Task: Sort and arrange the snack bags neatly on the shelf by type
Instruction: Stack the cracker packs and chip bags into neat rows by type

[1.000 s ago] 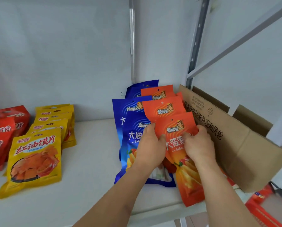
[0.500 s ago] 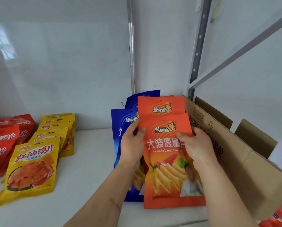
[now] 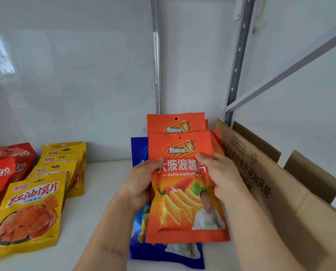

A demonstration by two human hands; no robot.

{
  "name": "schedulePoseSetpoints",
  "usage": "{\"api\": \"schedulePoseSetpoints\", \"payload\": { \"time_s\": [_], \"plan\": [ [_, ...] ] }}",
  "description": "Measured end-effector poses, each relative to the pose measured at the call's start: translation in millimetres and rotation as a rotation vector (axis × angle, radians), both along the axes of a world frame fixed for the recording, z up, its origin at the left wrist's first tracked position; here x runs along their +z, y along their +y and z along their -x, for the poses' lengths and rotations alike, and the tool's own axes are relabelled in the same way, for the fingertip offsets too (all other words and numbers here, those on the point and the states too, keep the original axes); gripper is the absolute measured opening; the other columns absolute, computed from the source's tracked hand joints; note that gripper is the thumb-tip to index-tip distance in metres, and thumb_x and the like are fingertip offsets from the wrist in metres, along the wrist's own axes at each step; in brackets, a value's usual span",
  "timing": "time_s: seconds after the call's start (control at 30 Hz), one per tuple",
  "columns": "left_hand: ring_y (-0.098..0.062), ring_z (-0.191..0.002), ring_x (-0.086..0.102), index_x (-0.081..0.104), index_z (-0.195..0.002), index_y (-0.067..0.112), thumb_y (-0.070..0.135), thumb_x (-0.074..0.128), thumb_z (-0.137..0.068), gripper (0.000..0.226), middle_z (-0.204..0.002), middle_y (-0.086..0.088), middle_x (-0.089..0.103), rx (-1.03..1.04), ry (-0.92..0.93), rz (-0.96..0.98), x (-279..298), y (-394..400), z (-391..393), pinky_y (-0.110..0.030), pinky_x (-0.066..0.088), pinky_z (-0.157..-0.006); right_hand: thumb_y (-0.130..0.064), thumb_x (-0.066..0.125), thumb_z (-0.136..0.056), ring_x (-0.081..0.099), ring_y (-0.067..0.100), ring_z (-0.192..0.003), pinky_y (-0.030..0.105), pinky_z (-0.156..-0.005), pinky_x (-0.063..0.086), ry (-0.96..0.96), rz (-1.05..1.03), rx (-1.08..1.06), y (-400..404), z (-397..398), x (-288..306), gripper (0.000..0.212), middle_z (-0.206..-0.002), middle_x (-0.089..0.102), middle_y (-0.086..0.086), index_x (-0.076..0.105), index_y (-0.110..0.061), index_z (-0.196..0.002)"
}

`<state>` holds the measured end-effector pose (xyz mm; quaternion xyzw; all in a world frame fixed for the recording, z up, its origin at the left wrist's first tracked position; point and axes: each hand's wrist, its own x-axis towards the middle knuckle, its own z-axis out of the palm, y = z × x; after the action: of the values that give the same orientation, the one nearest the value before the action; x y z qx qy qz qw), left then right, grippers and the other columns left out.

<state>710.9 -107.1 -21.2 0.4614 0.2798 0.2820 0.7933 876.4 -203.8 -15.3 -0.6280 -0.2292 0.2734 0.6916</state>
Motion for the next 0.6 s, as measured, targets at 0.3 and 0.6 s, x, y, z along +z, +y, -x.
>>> {"api": "schedulePoseSetpoints", "payload": {
  "time_s": [0.3, 0.6],
  "plan": [
    [-0.038, -0.096, 0.073, 0.063, -0.125, 0.004, 0.020, 0.060, -0.098, 0.032, -0.110, -0.020, 0.075, 0.047, 0.081, 0.019, -4.0, 13.8, 12.0, -0.052, 0.058, -0.087, -0.038, 0.076, -0.084, 0.072, 0.017, -0.083, 0.034, -0.075, 0.058, -0.183, 0.021, -0.061, 15.3, 9.7, -9.7, 0.019, -0.094, 0.074, 0.001, 0.071, -0.020, -0.085],
    [-0.036, -0.082, 0.076, 0.063, -0.122, 0.005, 0.021, 0.056, -0.101, 0.027, -0.104, -0.020, 0.076, 0.156, 0.058, 0.064, -5.1, 26.2, 18.3, -0.048, 0.061, -0.073, -0.051, 0.055, -0.095, 0.057, 0.023, -0.110, 0.034, -0.083, 0.050, -0.650, 0.323, -0.349, 14.0, -29.5, -12.6, 0.045, -0.125, 0.060, 0.004, 0.062, -0.020, -0.127]
  ]
}}
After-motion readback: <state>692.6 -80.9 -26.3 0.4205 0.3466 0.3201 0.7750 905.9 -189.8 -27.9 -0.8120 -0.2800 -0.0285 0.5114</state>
